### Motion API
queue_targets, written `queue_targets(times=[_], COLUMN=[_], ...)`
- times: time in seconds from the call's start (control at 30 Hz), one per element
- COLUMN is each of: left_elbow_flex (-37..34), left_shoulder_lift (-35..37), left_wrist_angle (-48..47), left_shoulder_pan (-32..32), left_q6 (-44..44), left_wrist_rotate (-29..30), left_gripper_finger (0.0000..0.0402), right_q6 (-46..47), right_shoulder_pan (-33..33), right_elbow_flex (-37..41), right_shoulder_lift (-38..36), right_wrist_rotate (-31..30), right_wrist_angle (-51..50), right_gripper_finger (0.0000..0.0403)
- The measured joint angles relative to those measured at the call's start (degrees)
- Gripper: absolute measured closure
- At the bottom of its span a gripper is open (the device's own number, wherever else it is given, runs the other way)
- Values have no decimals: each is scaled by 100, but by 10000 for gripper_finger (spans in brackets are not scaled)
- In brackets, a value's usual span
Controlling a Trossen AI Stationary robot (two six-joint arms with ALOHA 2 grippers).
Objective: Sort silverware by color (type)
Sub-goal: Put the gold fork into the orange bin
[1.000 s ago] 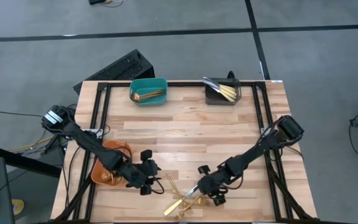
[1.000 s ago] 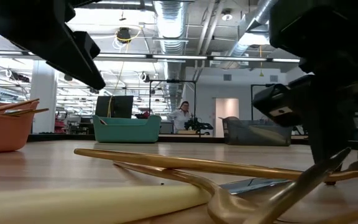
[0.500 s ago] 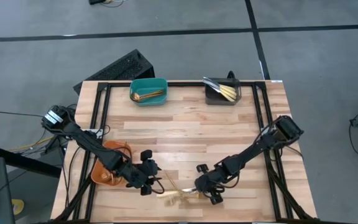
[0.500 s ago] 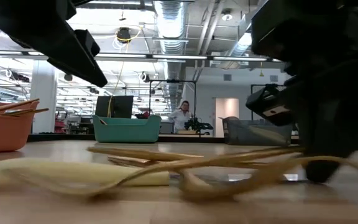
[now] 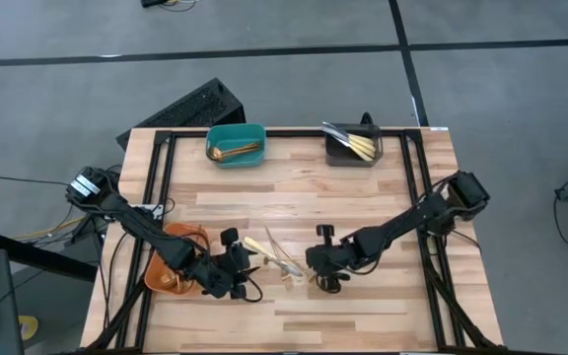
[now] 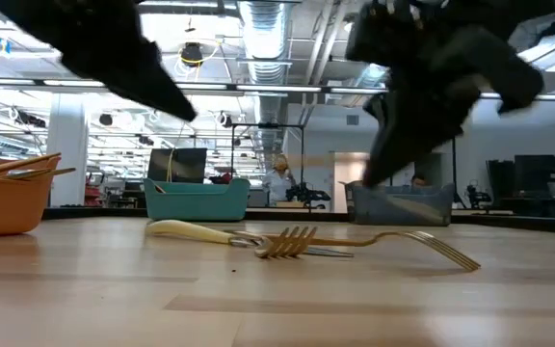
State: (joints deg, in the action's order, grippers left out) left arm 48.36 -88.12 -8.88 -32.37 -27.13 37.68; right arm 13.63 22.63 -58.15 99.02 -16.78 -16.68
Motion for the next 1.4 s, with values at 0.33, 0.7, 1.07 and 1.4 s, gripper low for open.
queue_targets(times=[0.33, 0.7, 1.07, 1.4], left_elbow_flex=[0, 0, -1, 2], left_shoulder_lift=[0, 0, 158, 1312], left_wrist_angle=[1231, 155, 96, -3514], left_shoulder_pan=[742, 1012, 731, -1060], left_q6=[1227, 795, 176, -4539], left_wrist_rotate=[-831, -1473, -488, 1892], left_gripper_finger=[235, 336, 399, 401], right_q6=[936, 1093, 189, 260], right_shoulder_pan=[27, 131, 275, 644], right_elbow_flex=[-2, -2, -6, -9], right_shoulder_lift=[-155, -155, -139, -127], right_wrist_rotate=[-26, -319, -1691, -2997], right_wrist_angle=[1148, 1348, 2207, 2027], right_gripper_finger=[380, 379, 343, 290])
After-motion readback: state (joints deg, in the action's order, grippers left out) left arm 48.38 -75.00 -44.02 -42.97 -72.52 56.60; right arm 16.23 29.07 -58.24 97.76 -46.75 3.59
